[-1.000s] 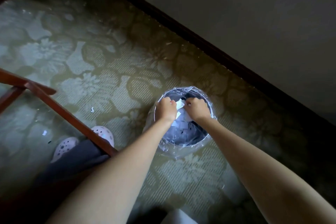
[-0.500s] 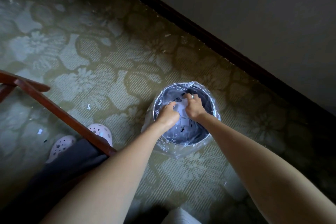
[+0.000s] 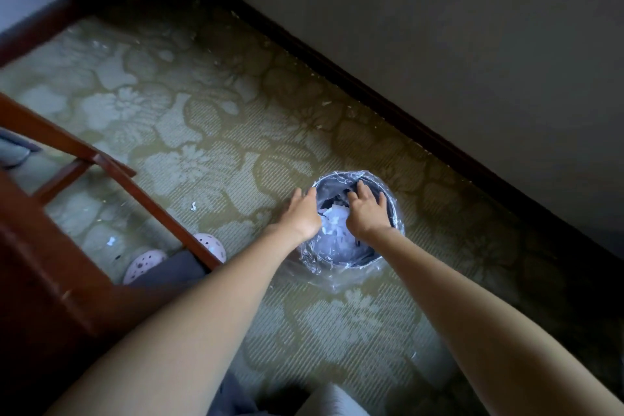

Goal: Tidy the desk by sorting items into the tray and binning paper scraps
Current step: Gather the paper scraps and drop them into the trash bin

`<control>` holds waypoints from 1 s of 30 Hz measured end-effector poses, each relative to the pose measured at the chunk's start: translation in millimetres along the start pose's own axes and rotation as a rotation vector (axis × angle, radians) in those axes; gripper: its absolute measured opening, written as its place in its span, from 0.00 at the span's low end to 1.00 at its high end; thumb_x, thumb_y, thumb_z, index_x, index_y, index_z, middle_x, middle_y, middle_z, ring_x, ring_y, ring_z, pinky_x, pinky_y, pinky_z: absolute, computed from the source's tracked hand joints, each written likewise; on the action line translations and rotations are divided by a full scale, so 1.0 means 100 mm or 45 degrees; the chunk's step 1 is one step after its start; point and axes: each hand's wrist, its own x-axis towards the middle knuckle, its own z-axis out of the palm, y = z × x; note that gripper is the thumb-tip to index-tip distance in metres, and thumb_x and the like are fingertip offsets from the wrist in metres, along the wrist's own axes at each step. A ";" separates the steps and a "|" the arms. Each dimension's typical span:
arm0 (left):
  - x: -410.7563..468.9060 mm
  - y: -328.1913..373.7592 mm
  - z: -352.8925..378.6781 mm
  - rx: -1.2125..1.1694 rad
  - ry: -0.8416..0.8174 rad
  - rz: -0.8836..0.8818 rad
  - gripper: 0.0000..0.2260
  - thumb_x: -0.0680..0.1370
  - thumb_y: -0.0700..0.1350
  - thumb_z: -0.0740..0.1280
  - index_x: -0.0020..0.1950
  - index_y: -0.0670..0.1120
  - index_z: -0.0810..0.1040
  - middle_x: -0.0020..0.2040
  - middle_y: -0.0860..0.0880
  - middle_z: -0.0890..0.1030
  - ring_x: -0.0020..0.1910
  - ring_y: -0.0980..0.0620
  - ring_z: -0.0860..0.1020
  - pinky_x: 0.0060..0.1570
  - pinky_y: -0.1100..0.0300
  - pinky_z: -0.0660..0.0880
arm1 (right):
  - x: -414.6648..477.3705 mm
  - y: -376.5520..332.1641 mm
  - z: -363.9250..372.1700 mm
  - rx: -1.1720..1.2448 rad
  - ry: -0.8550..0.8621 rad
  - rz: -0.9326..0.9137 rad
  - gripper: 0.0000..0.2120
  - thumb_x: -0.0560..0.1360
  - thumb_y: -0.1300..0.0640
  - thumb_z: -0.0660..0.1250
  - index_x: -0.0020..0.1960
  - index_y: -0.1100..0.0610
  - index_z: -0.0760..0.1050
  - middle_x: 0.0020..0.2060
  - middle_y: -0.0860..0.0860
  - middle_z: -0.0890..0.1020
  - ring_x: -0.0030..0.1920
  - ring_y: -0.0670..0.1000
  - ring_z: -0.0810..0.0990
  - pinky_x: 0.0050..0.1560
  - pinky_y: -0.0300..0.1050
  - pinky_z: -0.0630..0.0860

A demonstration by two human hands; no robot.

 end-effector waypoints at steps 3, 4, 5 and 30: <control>-0.40 0.18 -0.34 0.145 0.158 0.053 0.25 0.79 0.34 0.53 0.76 0.44 0.54 0.77 0.42 0.53 0.75 0.42 0.55 0.72 0.46 0.57 | -0.31 -0.20 -0.38 -0.216 0.165 -0.072 0.23 0.76 0.60 0.58 0.71 0.61 0.60 0.76 0.60 0.48 0.77 0.57 0.46 0.74 0.61 0.41; -0.55 0.24 -0.46 0.198 0.251 0.074 0.23 0.79 0.36 0.54 0.74 0.42 0.57 0.75 0.41 0.57 0.73 0.41 0.59 0.70 0.47 0.60 | -0.44 -0.27 -0.54 -0.276 0.226 -0.091 0.23 0.77 0.59 0.58 0.71 0.61 0.60 0.76 0.60 0.50 0.77 0.58 0.47 0.74 0.61 0.41; -0.71 0.30 -0.59 0.252 0.352 0.098 0.21 0.79 0.37 0.54 0.73 0.42 0.60 0.73 0.40 0.61 0.71 0.40 0.62 0.68 0.48 0.63 | -0.57 -0.36 -0.71 -0.325 0.288 -0.113 0.23 0.77 0.58 0.59 0.70 0.61 0.60 0.75 0.61 0.53 0.76 0.59 0.48 0.74 0.61 0.41; -4.26 -2.66 -1.89 -0.129 1.631 -0.517 0.16 0.82 0.42 0.53 0.67 0.43 0.71 0.64 0.42 0.76 0.62 0.42 0.74 0.59 0.50 0.73 | -3.36 -4.27 -1.08 -0.184 0.682 -1.452 0.11 0.78 0.62 0.56 0.58 0.62 0.72 0.52 0.58 0.76 0.48 0.61 0.79 0.40 0.48 0.72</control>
